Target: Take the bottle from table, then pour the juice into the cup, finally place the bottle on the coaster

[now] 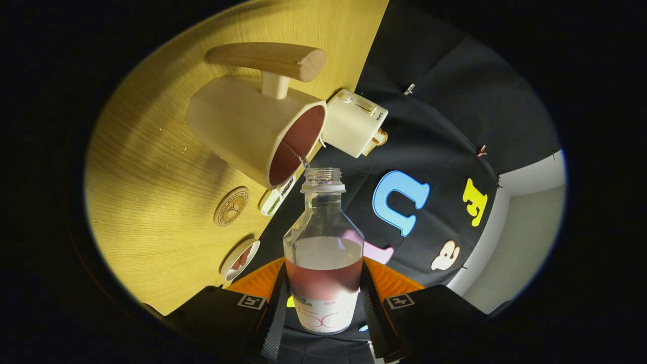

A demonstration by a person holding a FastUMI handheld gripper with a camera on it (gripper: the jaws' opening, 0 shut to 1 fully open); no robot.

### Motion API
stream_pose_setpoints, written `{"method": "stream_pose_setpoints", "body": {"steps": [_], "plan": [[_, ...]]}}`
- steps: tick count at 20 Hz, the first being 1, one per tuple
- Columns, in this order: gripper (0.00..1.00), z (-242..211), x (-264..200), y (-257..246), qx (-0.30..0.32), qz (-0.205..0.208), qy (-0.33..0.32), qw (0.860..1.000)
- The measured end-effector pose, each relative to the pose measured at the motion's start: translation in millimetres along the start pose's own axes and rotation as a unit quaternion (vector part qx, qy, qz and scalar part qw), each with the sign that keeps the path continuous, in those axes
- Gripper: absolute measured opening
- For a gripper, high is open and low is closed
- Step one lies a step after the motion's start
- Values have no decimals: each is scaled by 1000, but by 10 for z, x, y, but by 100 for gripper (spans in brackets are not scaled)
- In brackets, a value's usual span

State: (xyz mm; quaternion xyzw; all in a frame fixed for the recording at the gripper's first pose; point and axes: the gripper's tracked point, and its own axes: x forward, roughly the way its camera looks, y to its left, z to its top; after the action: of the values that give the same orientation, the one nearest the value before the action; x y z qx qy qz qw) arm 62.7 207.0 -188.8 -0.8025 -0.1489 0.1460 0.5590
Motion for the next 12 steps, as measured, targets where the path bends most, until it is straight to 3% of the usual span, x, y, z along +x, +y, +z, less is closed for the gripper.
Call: {"method": "stream_pose_setpoints", "body": {"steps": [12], "plan": [[70, 54, 30, -92, -68, -28, -40, 996]]}}
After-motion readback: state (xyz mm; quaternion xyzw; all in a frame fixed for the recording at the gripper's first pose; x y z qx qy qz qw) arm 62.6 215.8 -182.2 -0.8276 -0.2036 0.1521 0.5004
